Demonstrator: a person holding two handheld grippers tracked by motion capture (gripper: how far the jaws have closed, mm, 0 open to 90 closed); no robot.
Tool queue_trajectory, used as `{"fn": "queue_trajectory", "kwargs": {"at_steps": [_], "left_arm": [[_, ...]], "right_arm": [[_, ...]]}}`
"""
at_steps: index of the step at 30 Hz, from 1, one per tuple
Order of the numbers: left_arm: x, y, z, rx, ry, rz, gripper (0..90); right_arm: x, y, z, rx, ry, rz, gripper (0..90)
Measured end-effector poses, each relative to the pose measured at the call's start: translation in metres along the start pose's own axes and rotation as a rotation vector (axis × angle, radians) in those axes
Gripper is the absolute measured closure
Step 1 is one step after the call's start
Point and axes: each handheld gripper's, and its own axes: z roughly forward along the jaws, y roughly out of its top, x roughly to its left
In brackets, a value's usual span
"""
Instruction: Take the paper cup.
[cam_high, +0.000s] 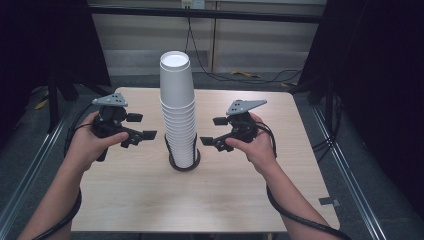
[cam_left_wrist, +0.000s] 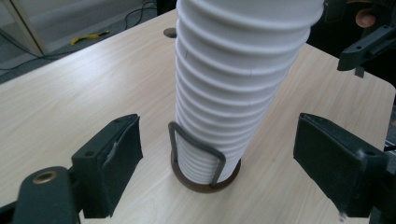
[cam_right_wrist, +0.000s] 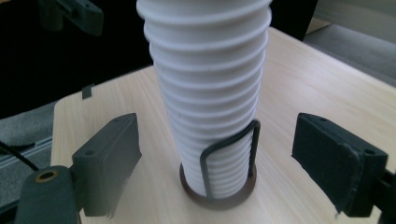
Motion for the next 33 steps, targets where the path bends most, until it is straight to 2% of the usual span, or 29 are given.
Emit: {"fn": "queue_trajectory", "kwargs": {"at_steps": [2,4,7,12,16,18,24,29,33], "left_arm": [[-0.001,0.006,0.000,-0.005,-0.005,0.003,15.2],[-0.002,0.013,-0.001,-0.013,-0.012,0.010,15.2],[-0.001,0.017,-0.002,-0.016,-0.012,0.012,15.2],[0.000,0.024,-0.005,-0.025,-0.017,0.010,15.1],[0.001,0.028,-0.008,-0.020,-0.017,0.015,15.0],[0.001,0.031,-0.010,-0.019,-0.016,0.021,15.0],[0.001,0.035,-0.011,-0.021,-0.014,0.029,15.0],[0.001,0.040,-0.011,-0.024,-0.019,0.038,15.0],[-0.002,0.046,-0.011,-0.028,-0.024,0.050,14.9]], "right_arm": [[0.000,0.007,0.000,-0.004,-0.007,-0.010,14.6],[0.001,0.017,0.001,-0.029,0.008,-0.006,14.6],[0.002,0.025,0.004,-0.035,-0.006,-0.007,14.5],[0.002,0.038,0.010,-0.071,0.014,0.014,14.6],[0.003,0.046,0.013,-0.085,0.004,0.004,14.5],[0.004,0.052,0.016,-0.087,0.003,0.014,14.5],[0.006,0.060,0.024,-0.067,0.000,-0.005,14.2],[0.006,0.063,0.028,-0.099,0.031,0.026,13.9],[0.005,0.064,0.032,-0.096,0.034,0.029,12.6]]}}
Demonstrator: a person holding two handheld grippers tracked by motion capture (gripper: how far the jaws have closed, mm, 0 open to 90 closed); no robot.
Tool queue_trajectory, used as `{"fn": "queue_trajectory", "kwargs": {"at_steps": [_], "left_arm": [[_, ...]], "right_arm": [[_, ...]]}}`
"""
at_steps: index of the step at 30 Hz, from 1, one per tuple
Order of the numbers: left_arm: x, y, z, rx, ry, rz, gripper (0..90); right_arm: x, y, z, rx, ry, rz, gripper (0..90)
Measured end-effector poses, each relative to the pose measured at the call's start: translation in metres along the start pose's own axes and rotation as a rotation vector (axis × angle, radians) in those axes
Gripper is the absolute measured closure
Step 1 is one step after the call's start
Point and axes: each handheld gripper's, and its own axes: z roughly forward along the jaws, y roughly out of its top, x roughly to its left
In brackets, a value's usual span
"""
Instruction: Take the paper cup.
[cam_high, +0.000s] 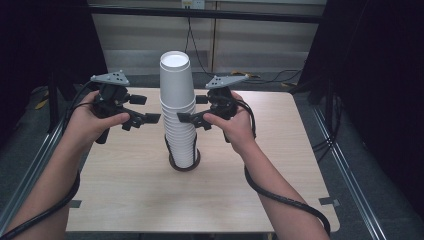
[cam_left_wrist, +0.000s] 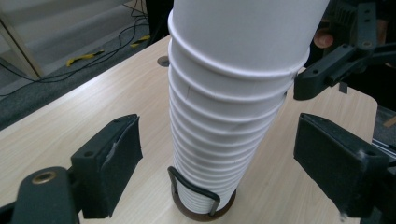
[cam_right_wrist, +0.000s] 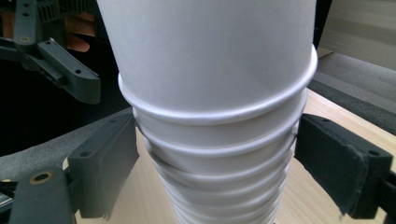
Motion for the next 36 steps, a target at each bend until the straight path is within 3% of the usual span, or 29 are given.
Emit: {"fn": "queue_trajectory", "kwargs": {"at_steps": [17,27,36], "left_arm": [[0.000,0.031,0.012,-0.051,-0.020,0.007,12.3],[-0.004,0.043,0.028,-0.070,-0.045,0.032,6.3],[-0.004,0.045,0.041,-0.101,-0.055,0.027,3.7]], "right_arm": [[0.001,-0.001,0.000,-0.010,-0.009,-0.014,13.0],[0.002,0.000,0.000,-0.008,-0.012,-0.019,12.7],[0.003,0.001,0.001,-0.007,-0.020,-0.033,12.6]]}}
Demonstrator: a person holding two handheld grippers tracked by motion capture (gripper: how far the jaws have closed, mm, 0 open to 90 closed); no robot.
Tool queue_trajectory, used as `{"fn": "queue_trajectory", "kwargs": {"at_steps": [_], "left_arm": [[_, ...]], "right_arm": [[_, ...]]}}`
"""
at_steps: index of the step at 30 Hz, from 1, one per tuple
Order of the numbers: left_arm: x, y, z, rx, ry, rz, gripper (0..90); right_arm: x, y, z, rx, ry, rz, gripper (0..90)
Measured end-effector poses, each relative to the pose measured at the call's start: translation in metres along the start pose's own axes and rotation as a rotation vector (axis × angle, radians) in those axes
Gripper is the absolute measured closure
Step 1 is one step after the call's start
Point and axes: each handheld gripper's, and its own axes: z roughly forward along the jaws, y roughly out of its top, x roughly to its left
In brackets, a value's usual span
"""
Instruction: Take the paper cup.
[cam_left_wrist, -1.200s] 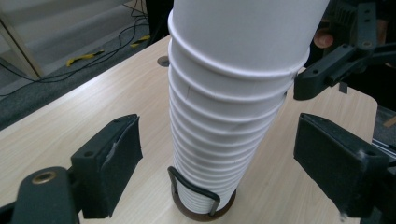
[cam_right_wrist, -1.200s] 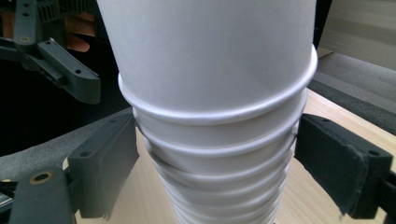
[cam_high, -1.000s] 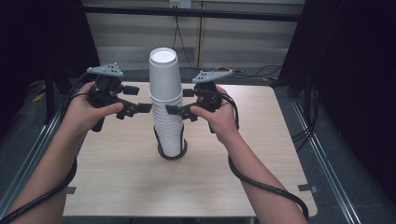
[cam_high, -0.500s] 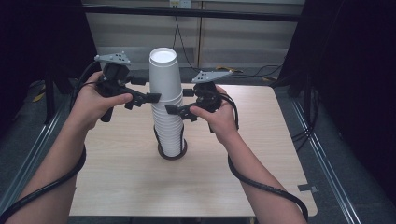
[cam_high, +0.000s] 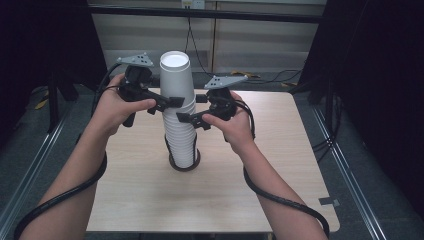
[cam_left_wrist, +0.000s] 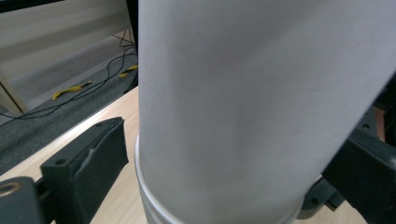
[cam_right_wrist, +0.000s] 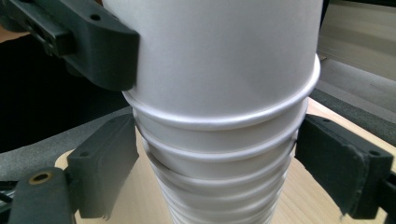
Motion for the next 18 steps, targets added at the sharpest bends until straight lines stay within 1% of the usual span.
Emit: {"fn": "queue_trajectory", "kwargs": {"at_steps": [2,3,6,7,15,18], "left_arm": [[-0.0003,-0.0004,0.0016,-0.006,0.000,0.004,4.1],[-0.0007,0.0000,0.0029,-0.009,-0.001,0.012,4.8],[-0.0013,0.0006,0.0046,-0.015,0.001,0.017,6.6],[-0.0024,0.0010,0.0057,-0.017,0.006,0.027,6.9],[-0.0037,0.0009,0.0050,-0.017,0.014,0.023,8.2],[-0.0038,0.0015,0.0048,-0.012,0.016,0.020,8.2]], "right_arm": [[0.0001,-0.0003,0.0000,-0.003,0.000,-0.002,12.6],[-0.0002,-0.0005,-0.0001,-0.003,-0.002,-0.005,12.6],[-0.0003,-0.0005,-0.0001,-0.003,-0.001,-0.006,12.6],[-0.0001,-0.0004,0.0000,-0.004,0.000,-0.003,12.6],[0.0006,-0.0007,-0.0009,-0.017,-0.002,-0.003,13.1],[0.0005,0.0004,-0.0012,-0.008,-0.006,-0.012,12.9]]}}
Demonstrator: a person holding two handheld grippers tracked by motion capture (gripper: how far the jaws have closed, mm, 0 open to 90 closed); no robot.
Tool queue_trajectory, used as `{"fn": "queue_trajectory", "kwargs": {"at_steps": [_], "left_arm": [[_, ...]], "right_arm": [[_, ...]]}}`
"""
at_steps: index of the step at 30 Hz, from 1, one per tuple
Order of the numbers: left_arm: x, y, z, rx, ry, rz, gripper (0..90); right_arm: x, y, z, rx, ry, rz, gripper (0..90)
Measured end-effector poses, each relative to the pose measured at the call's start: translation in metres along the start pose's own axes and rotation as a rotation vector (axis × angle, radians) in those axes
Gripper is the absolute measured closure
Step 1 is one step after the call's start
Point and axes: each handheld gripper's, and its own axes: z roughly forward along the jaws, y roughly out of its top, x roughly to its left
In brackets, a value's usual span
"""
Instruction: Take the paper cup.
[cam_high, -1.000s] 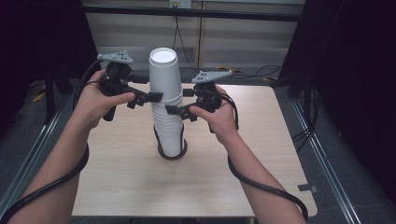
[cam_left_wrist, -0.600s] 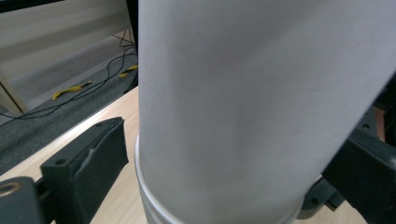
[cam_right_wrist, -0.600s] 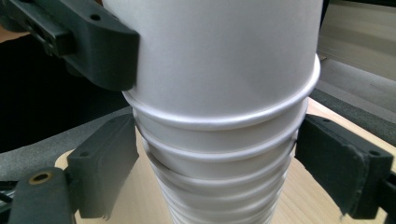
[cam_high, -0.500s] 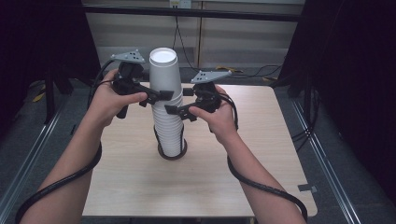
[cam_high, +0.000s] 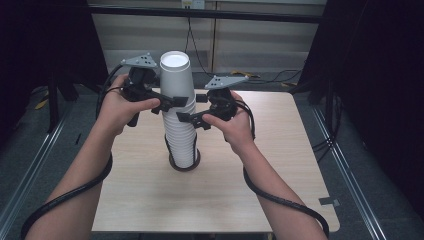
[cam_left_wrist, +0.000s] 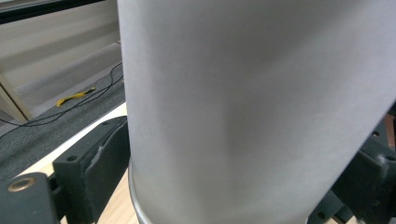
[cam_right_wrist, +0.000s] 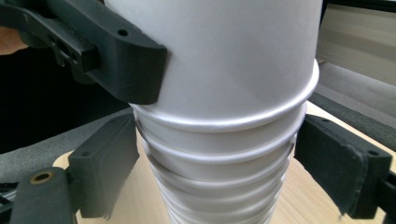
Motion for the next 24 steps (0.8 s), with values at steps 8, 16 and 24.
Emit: {"fn": "queue_trajectory", "kwargs": {"at_steps": [8,16,24], "left_arm": [[-0.0007,0.0010,-0.0002,0.005,0.005,-0.004,8.6],[-0.0008,0.0007,-0.0011,0.006,0.004,-0.008,8.9],[-0.0009,0.0027,-0.0005,0.015,0.011,-0.014,8.8]], "right_arm": [[0.0004,0.0007,0.0002,-0.008,-0.007,0.010,11.4],[0.0004,0.0013,0.0004,-0.021,-0.005,0.012,12.8],[-0.0003,0.0011,0.0002,-0.017,0.000,0.023,13.7]]}}
